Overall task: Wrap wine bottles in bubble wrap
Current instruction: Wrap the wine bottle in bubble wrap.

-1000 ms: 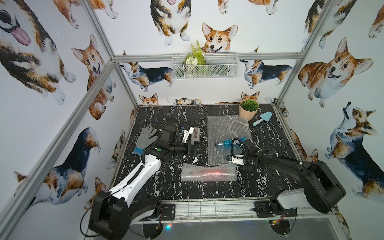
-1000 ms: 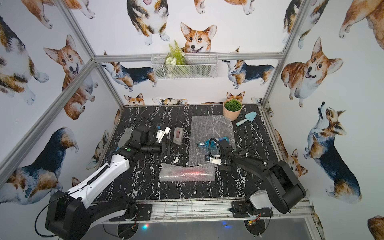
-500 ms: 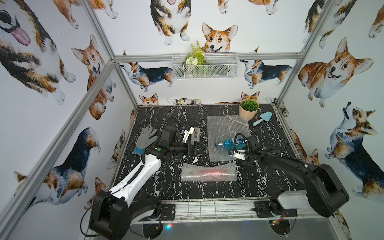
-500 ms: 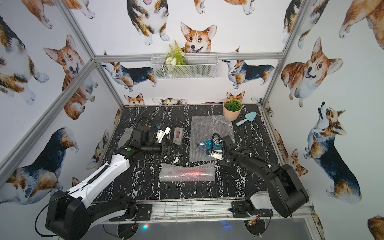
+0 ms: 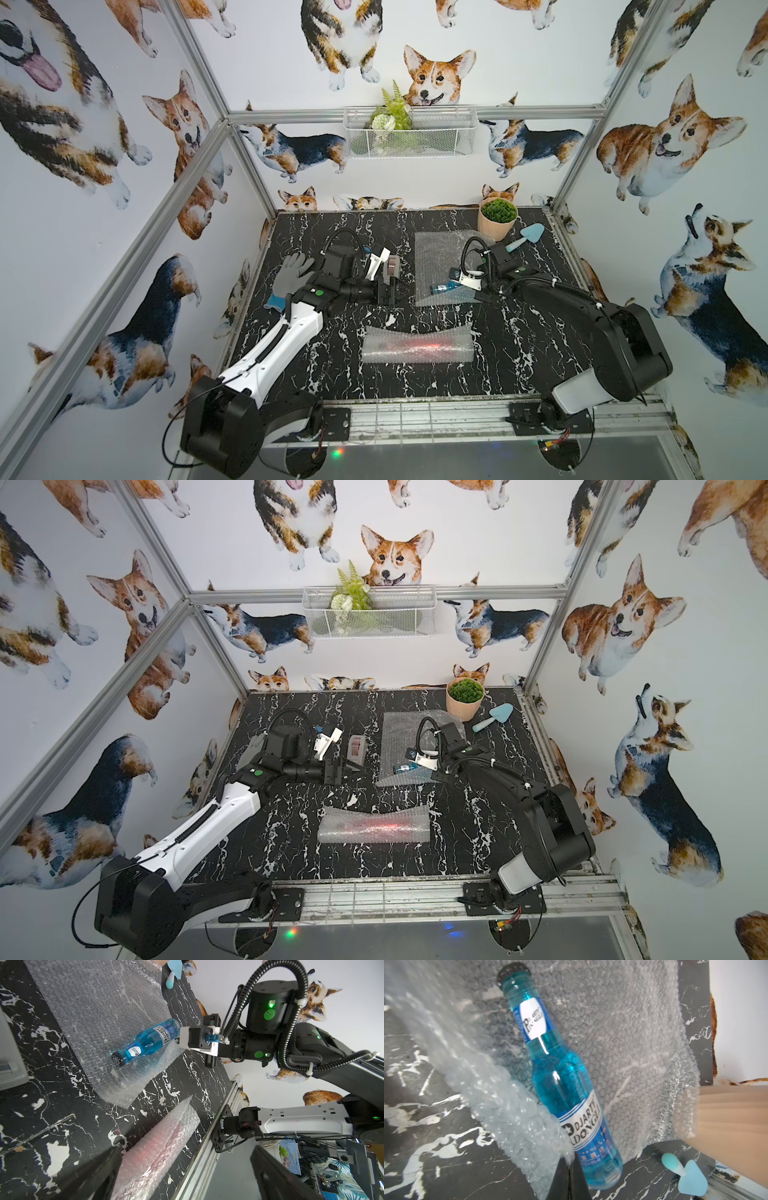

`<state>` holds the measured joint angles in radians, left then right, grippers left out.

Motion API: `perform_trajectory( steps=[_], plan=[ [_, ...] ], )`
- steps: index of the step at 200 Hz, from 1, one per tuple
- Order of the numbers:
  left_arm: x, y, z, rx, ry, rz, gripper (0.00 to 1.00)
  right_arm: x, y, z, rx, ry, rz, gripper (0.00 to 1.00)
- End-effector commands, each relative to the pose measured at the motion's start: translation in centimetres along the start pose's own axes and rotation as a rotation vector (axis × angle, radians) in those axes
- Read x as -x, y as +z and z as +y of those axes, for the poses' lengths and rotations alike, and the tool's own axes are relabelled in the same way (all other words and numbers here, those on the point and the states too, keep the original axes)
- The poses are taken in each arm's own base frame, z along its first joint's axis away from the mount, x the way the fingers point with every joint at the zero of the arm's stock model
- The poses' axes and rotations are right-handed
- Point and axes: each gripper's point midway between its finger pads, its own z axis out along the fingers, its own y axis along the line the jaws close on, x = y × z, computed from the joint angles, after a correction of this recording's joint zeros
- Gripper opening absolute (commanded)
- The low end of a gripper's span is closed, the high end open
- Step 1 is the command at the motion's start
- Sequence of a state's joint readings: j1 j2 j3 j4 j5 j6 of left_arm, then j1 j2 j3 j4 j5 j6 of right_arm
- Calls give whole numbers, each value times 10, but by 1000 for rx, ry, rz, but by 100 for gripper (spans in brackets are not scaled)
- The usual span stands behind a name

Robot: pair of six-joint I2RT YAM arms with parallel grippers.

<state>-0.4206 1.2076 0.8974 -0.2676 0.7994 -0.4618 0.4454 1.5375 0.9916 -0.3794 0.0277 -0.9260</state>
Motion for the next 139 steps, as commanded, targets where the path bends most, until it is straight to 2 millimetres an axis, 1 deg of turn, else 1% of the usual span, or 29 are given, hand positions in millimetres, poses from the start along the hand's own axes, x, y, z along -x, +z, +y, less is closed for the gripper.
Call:
perform_trajectory(
  steps=[1, 42, 74, 98, 123, 139],
  plan=[
    [1, 1, -2, -1, 22, 5, 100, 3, 1, -15, -17, -10, -13, 4],
    [-2, 11, -6, 5, 44, 33, 100, 4, 12, -32, -30, 5, -17, 4],
    [-5, 20, -6, 32, 87, 58, 100, 5, 23, -40, -16, 15, -12, 5],
    [-7, 30, -9, 36, 193, 66, 100, 6, 31, -41, 6, 18, -13, 6],
    [-4, 38, -3, 61, 321, 90, 99, 6, 36, -39, 48, 28, -16, 8],
    [-3, 47, 3, 66, 405, 114, 97, 5, 42, -36, 65, 35, -22, 9]
  ],
)
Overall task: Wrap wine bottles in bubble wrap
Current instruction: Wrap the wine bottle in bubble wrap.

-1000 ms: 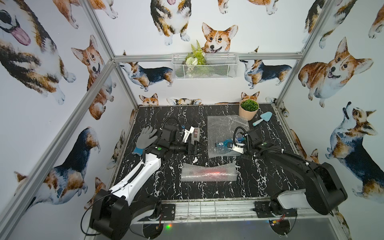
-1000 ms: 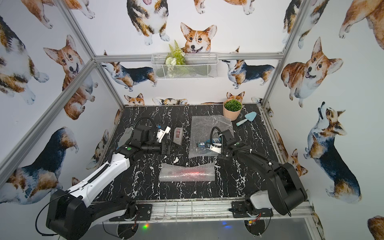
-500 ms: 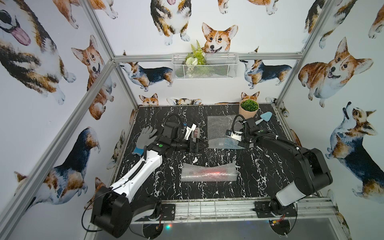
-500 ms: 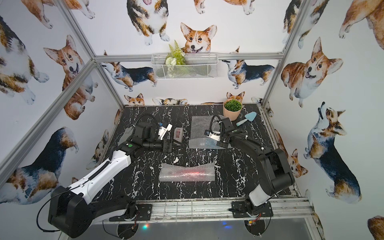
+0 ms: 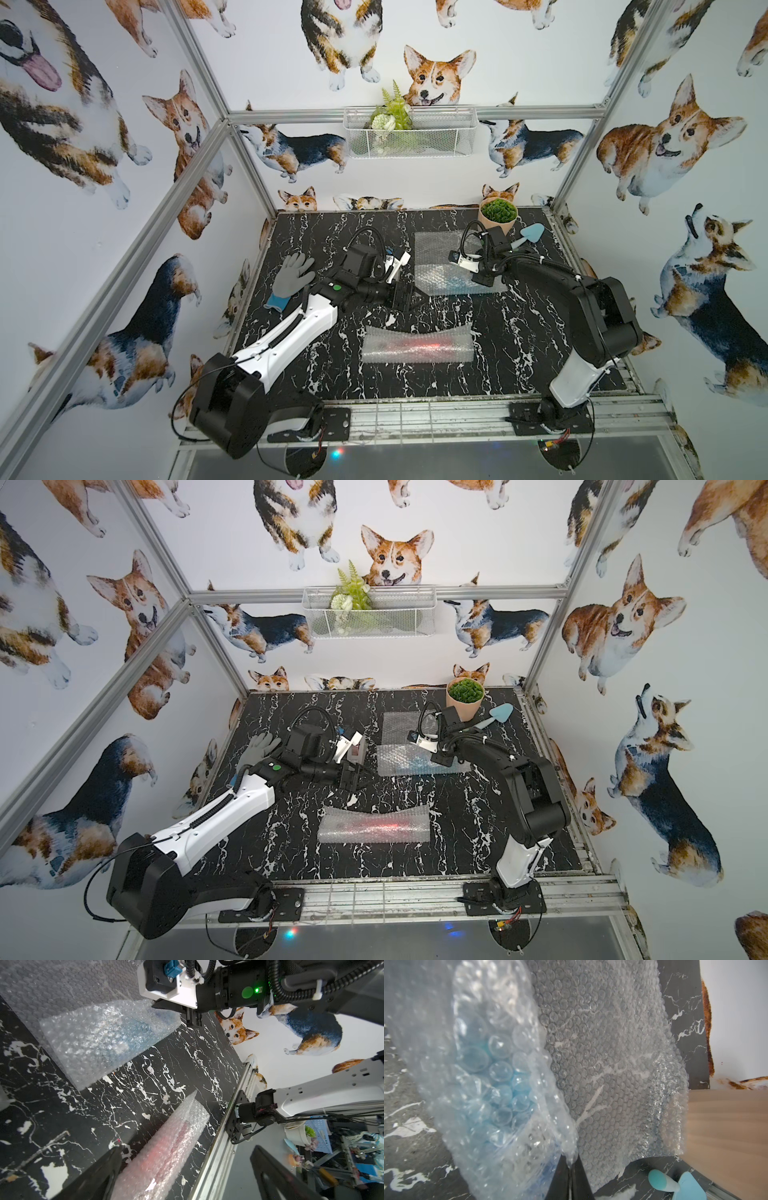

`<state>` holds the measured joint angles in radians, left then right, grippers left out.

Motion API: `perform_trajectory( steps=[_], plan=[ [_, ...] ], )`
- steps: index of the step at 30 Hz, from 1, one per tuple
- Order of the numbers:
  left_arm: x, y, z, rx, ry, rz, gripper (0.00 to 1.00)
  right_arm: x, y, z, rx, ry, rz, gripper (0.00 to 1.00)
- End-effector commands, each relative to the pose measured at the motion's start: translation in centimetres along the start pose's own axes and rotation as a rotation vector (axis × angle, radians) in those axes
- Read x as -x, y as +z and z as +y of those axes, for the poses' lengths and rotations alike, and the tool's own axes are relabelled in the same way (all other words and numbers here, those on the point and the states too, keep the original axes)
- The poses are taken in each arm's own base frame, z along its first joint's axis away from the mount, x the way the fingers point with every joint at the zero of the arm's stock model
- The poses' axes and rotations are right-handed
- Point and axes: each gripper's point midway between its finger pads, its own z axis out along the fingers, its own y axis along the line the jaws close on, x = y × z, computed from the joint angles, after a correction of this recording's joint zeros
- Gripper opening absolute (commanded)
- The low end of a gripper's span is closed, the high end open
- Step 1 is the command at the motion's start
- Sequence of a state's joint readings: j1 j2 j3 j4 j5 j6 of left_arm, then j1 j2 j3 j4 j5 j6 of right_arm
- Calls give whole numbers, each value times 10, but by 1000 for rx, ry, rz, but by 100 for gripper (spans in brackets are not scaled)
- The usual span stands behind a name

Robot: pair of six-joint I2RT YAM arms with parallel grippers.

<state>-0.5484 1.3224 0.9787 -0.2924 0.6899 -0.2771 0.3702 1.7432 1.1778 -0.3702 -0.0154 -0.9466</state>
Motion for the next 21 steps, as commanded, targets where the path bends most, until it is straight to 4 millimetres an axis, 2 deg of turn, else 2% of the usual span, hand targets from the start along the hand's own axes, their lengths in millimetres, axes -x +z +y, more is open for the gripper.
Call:
perform_trajectory(
  steps=[1, 7, 11, 18, 21],
  plan=[
    [3, 10, 8, 27, 208, 26, 97, 2, 7, 8, 55, -9, -24, 9],
    [0, 39, 9, 3, 456, 95, 93, -5, 16, 9, 106, 35, -23, 11],
    [-1, 59, 12, 9, 558, 160, 92, -6, 18, 10, 124, 59, -35, 14],
    [4, 98, 18, -26, 680, 124, 87, -13, 21, 20, 196, 103, -33, 18],
    [10, 112, 30, -11, 713, 123, 87, -13, 20, 20, 214, 128, -49, 19]
  ],
)
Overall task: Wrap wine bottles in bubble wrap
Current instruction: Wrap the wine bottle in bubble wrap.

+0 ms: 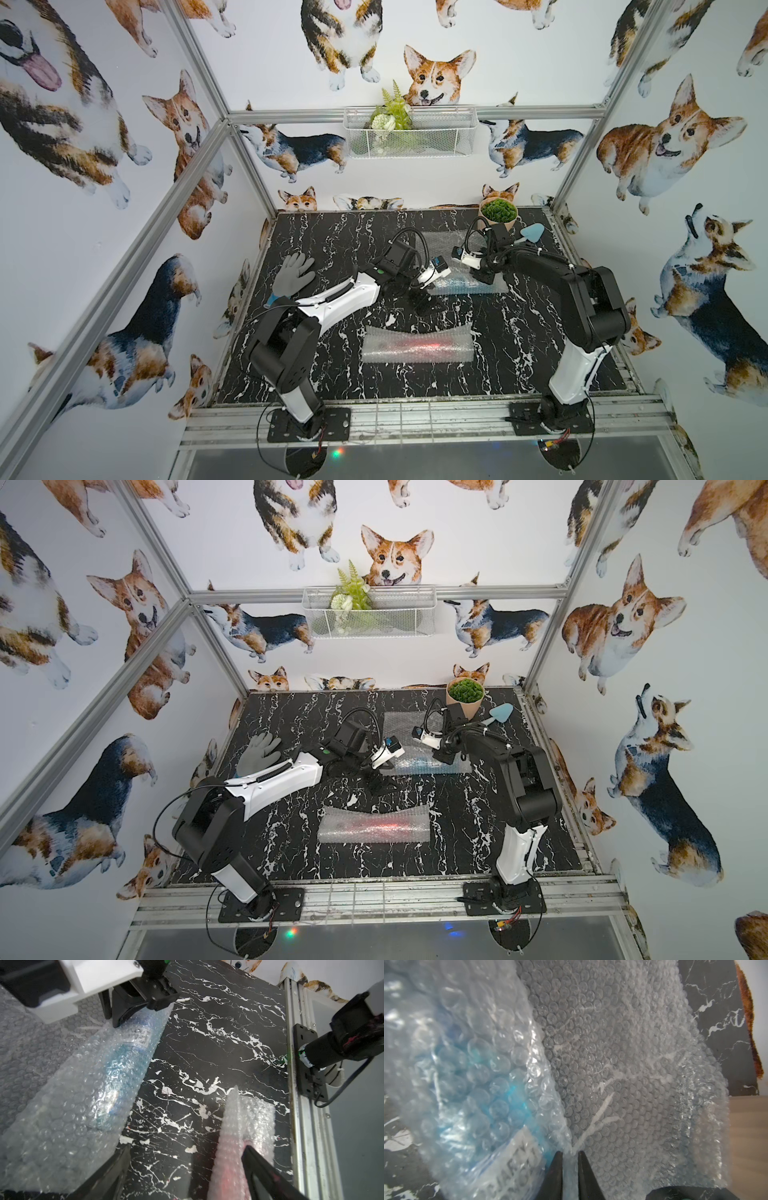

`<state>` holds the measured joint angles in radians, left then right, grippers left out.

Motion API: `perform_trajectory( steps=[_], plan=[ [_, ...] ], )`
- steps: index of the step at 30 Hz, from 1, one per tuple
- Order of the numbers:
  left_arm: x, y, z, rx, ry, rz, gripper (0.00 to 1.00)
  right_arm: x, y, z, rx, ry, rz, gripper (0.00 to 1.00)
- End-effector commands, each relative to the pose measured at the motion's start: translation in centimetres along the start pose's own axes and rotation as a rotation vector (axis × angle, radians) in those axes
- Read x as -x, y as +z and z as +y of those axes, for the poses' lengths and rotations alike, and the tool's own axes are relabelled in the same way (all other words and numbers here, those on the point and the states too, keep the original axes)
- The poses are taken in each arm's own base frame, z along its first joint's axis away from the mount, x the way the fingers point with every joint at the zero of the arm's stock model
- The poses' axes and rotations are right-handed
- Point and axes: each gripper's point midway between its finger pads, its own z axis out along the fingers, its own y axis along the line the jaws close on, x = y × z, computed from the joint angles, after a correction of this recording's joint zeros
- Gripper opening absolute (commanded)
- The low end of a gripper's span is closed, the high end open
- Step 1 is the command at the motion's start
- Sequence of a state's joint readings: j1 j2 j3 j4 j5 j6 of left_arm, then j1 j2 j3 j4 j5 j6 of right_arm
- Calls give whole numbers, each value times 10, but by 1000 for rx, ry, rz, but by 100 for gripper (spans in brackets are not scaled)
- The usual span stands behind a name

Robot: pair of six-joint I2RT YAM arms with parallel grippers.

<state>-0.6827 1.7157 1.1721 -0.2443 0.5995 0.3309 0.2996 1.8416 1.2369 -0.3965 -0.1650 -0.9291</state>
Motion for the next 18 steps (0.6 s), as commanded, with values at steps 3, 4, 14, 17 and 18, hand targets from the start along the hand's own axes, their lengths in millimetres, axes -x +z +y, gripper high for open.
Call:
perform_trajectory(
  steps=[3, 4, 14, 17, 18],
  plan=[
    [18, 22, 23, 16, 170, -44, 87, -8, -2, 19, 95, 50, 6, 19],
    [22, 25, 25, 10, 178, -51, 87, -8, -2, 20, 94, 52, 7, 19],
    [21, 56, 42, -129, 195, -53, 88, -7, -7, 19, 104, 78, -27, 20],
    [22, 61, 49, -133, 215, -51, 88, -8, -6, 20, 116, 93, -36, 20],
    [22, 63, 50, -134, 238, -52, 89, -10, -5, 21, 123, 100, -34, 20]
  ],
)
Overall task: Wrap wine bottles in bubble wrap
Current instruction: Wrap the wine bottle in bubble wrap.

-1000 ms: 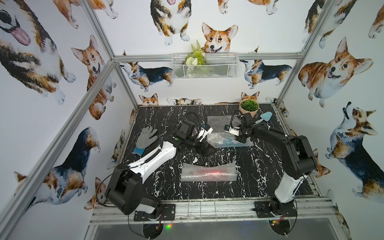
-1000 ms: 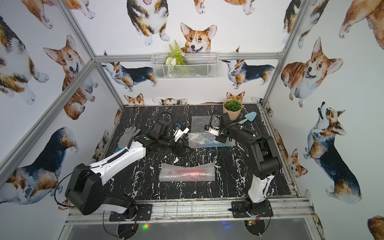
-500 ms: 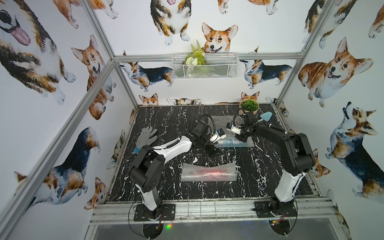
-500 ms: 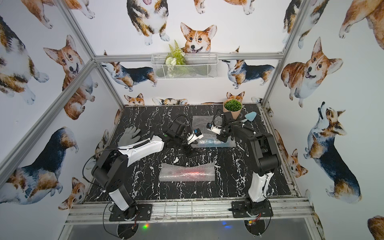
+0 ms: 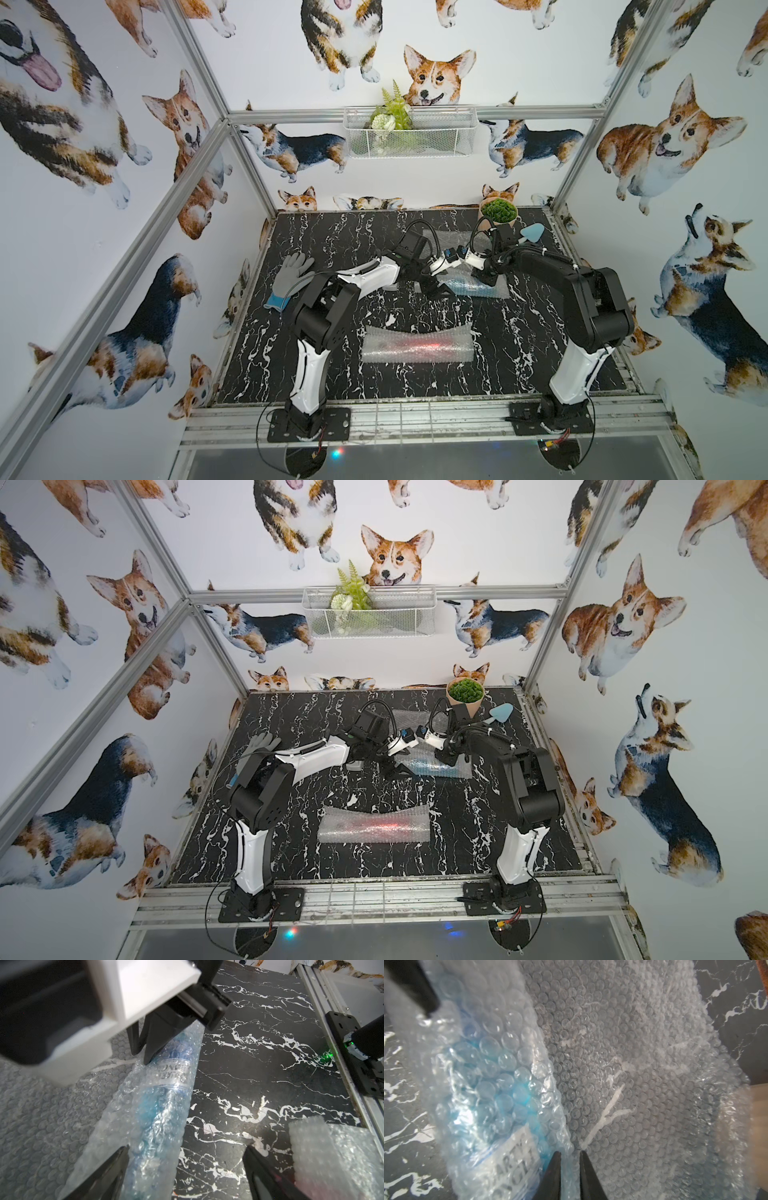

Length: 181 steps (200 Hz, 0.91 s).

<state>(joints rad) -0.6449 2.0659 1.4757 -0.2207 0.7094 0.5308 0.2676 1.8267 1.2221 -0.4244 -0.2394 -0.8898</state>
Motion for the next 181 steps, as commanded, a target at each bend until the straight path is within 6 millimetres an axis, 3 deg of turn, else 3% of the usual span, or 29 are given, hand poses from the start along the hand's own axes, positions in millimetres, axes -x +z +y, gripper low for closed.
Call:
perform_trajectory(
  steps=[1, 30, 73, 150, 181],
  plan=[
    [2, 7, -4, -62, 95, -10, 89, -6, 1, 14, 76, 34, 1, 20],
    [-15, 15, -1, -102, 130, 65, 87, -12, 4, 15, 88, 44, 19, 20],
    [-16, 16, 9, -141, 57, 48, 79, -14, 5, 13, 97, 70, 4, 22],
    [-19, 7, 0, -168, 79, 95, 81, -11, 7, 25, 180, 105, -6, 22],
    [-29, 7, -2, -149, 91, 131, 81, -16, 10, 34, 205, 114, 2, 20]
  ],
)
